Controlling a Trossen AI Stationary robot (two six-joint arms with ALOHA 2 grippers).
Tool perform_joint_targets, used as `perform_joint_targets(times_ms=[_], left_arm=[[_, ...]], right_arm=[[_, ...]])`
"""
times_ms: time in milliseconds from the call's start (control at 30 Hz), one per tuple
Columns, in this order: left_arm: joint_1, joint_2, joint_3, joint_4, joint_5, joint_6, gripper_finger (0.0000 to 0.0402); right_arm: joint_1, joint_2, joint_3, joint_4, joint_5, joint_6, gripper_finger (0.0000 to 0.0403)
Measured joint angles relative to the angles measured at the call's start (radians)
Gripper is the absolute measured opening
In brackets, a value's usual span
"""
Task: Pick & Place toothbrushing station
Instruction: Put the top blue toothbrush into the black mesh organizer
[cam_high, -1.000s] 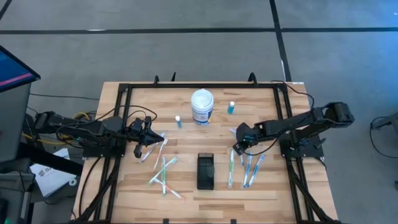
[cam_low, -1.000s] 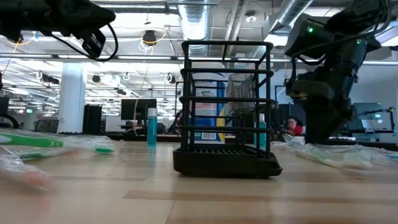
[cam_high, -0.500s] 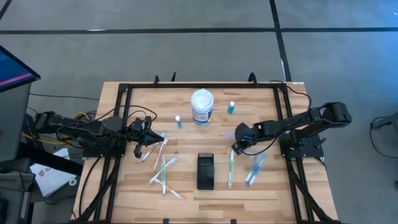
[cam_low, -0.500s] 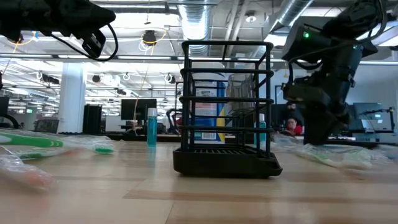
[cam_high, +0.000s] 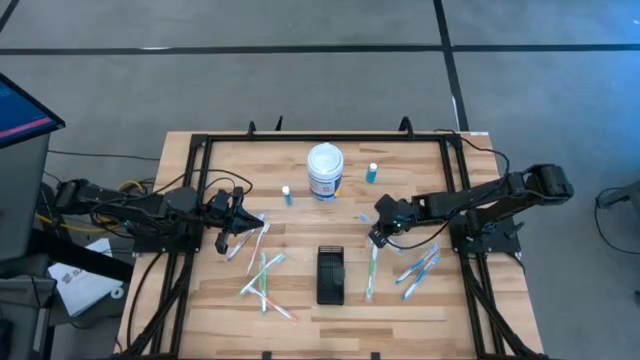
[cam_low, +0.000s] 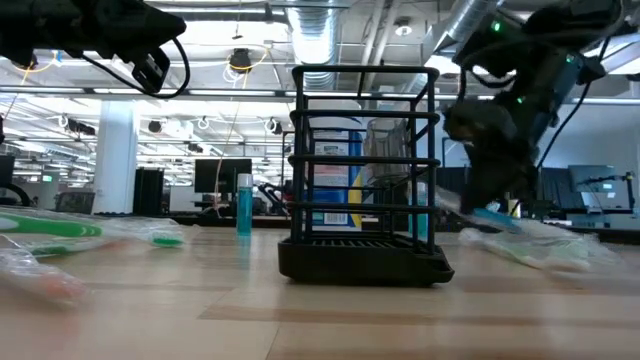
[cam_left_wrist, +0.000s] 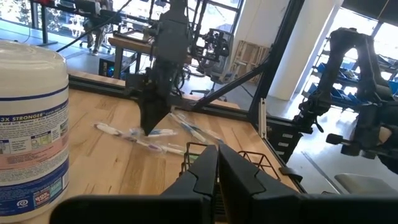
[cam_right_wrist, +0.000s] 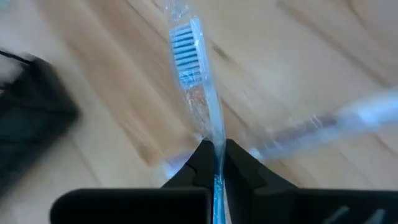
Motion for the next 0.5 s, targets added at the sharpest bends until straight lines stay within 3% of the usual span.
perform_joint_targets(times_ms=[500], left_arm=[[0.0, 0.0, 0.0, 0.0, 0.0, 0.0, 0.0008]], right_arm=[[0.111, -0.124, 0.0, 0.311, 0.143, -0.219, 0.0001]])
